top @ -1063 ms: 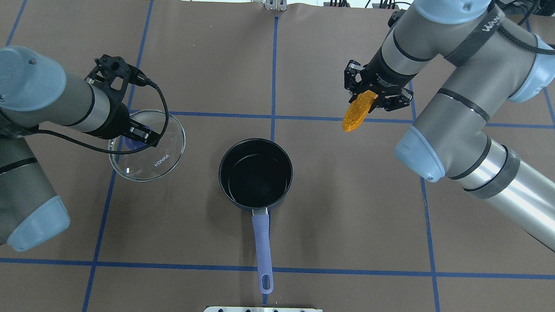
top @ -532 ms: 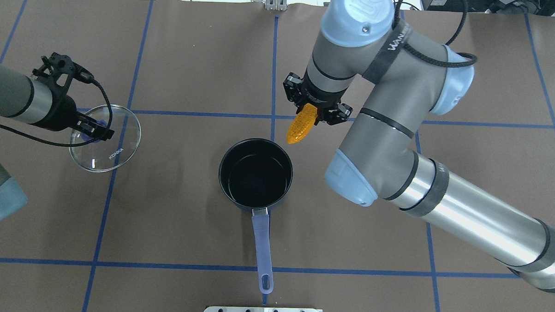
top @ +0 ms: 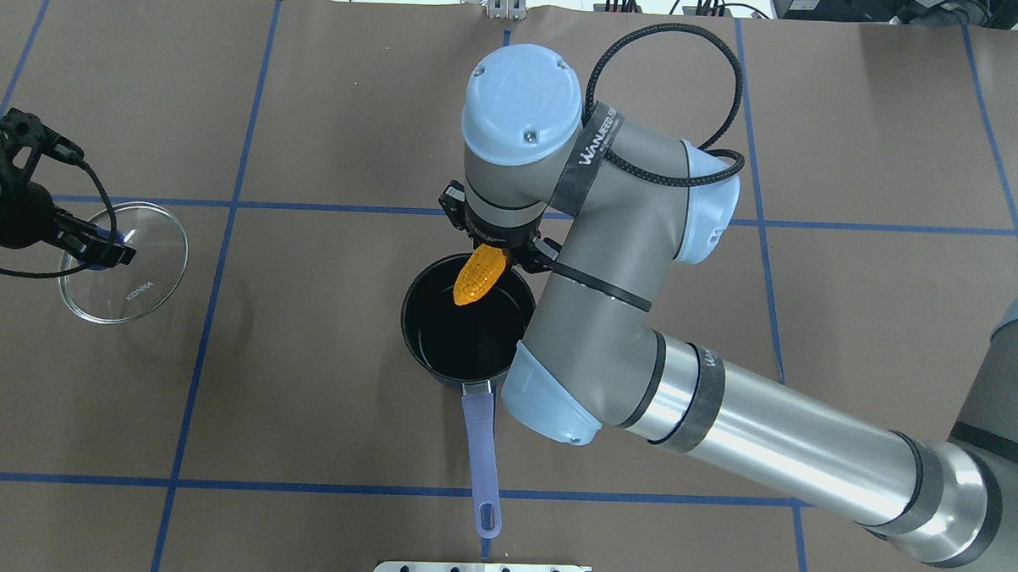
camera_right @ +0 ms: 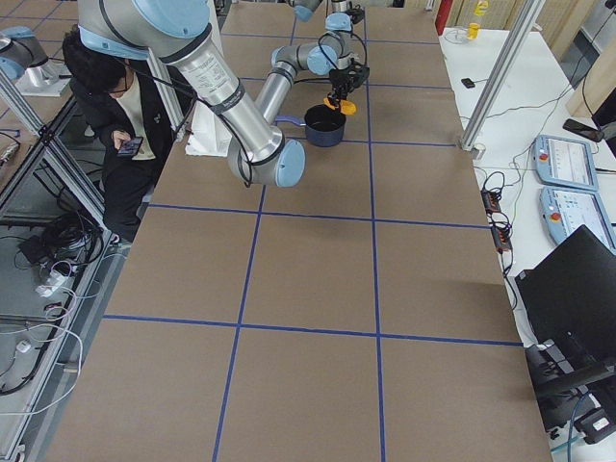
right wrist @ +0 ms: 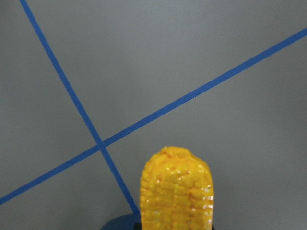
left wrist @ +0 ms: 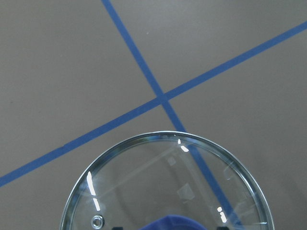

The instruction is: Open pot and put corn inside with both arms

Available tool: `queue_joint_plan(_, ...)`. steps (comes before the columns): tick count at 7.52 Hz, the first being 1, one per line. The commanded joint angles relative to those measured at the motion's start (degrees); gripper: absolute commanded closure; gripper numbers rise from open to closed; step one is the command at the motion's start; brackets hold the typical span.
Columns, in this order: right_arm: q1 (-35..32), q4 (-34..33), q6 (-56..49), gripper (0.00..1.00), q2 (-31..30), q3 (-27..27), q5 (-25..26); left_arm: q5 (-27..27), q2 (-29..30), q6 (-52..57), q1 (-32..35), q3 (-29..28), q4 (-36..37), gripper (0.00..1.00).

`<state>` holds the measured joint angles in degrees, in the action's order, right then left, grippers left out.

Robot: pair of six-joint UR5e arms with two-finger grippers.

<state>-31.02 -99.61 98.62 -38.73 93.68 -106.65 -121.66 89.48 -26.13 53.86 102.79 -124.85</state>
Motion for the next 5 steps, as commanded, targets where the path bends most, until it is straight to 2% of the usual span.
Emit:
queue_joint_plan(1,4.02,0.12,0.96,0.56,-0.29,-0.08,3.1,-0.24,-2.99,0.38,0.37,-0.57,-3.72,0.4)
queue_joint_plan(5,6.41,1.25,0.43,0.56,-2.22,-1.39,5.31,-0.33,-5.36,0.29,0.37,-0.66,-6.62,0.4)
